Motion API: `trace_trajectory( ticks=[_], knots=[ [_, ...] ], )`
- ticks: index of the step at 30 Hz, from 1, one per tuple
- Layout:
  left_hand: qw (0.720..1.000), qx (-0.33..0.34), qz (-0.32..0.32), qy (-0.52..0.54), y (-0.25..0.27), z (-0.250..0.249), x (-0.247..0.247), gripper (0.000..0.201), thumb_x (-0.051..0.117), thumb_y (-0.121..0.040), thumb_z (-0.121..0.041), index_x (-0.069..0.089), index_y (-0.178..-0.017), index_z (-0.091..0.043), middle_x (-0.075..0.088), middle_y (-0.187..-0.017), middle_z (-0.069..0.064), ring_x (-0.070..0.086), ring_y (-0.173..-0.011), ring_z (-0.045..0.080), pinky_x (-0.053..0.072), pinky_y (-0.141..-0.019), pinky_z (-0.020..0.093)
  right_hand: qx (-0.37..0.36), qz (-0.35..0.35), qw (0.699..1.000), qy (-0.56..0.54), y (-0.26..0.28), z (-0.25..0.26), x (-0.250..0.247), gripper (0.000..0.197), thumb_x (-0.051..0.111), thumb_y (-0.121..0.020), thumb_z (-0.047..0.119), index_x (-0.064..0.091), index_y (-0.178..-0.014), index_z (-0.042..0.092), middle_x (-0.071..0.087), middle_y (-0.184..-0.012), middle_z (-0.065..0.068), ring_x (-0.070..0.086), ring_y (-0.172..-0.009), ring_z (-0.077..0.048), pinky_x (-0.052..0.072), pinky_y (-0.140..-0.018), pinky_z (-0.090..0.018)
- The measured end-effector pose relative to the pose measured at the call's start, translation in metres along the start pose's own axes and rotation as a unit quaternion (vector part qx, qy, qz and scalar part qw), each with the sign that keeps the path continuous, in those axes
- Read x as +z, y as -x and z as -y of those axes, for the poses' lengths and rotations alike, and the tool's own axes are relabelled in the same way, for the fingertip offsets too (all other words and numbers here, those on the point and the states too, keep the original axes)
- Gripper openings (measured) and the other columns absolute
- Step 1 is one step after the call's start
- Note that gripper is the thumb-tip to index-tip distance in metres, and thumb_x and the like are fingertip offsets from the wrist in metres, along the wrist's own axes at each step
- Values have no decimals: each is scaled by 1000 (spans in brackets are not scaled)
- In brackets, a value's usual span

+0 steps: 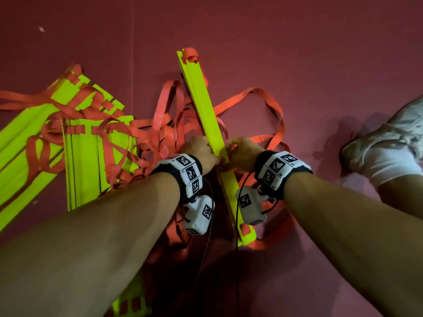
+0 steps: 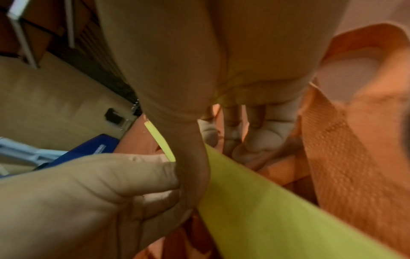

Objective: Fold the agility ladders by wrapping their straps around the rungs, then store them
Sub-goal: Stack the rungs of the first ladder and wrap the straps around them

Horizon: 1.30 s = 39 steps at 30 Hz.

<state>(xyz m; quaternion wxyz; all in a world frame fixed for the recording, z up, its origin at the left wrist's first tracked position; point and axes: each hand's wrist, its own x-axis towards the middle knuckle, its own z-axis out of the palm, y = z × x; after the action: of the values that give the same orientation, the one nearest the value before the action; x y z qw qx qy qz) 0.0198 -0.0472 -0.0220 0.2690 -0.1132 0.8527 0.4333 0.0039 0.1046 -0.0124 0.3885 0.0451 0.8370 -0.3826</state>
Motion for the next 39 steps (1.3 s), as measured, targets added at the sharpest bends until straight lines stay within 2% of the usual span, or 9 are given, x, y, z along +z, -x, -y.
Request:
trace_trajectory(
  ticks=[6,10,16,20,24,28,32,35,39],
  knots=[
    [997,44,-50,29,36,1,-45,36,89,-68,-10,62,-88,-24,61,-67,-9,61,-64,16,49,-63,29,-83,-16,996,23,27,50,7,46,89,-65,4,45,-74,16,54,-68,3,45,-57,-6,42,-55,-23],
    [995,71,-61,30,75,7,-92,34,89,-67,-23,65,-90,-29,75,-82,-4,73,-75,19,61,-73,40,-151,-9,984,90,52,99,24,46,92,-57,17,56,-83,26,59,-70,11,56,-61,-8,46,-57,-25],
    [991,98,-88,21,149,24,-160,18,81,-81,-18,71,-90,-31,77,-83,-1,75,-67,23,64,-63,43,-209,-9,958,195,95,174,64,44,91,-62,26,53,-85,30,57,-79,12,55,-69,-13,40,-58,-26],
    [984,114,-137,26,192,41,-192,18,73,-87,-31,67,-104,-28,74,-93,-2,74,-67,23,62,-56,43,-238,-6,948,211,120,210,97,38,90,-63,31,57,-81,27,66,-85,0,64,-79,-23,53,-69,-35],
    [979,101,-177,23,230,57,-217,7,63,-96,-32,69,-96,-29,73,-85,-1,73,-62,24,61,-52,42,-276,-11,932,236,144,239,127,33,86,-71,39,60,-77,20,64,-79,-5,62,-73,-24,50,-67,-36],
    [976,90,-199,8,270,72,-239,22,59,-98,-41,66,-81,-29,69,-72,0,70,-52,24,61,-53,40,-327,-27,918,223,170,267,155,33,84,-73,39,68,-93,18,69,-82,-4,66,-70,-24,55,-68,-38],
    [974,80,-211,21,304,93,-264,44,54,-92,-62,73,-104,-25,74,-84,7,74,-64,26,62,-58,45,-348,-8,912,217,193,292,178,37,86,-74,38,64,-80,10,63,-65,-3,63,-51,-10,49,-51,-27],
    [968,88,-236,7,333,103,-285,43,49,-97,-60,72,-98,-24,74,-78,5,73,-59,22,61,-62,39,-349,8,903,252,215,309,194,37,85,-75,38,57,-69,15,60,-54,5,59,-45,-7,44,-48,-22],
    [953,127,-261,80,361,111,-305,9,57,-101,-35,63,-94,-34,74,-88,3,74,-67,24,61,-53,40,-370,28,883,288,230,328,217,27,84,-77,38,65,-74,19,68,-63,2,62,-51,-13,51,-55,-29]
  ],
)
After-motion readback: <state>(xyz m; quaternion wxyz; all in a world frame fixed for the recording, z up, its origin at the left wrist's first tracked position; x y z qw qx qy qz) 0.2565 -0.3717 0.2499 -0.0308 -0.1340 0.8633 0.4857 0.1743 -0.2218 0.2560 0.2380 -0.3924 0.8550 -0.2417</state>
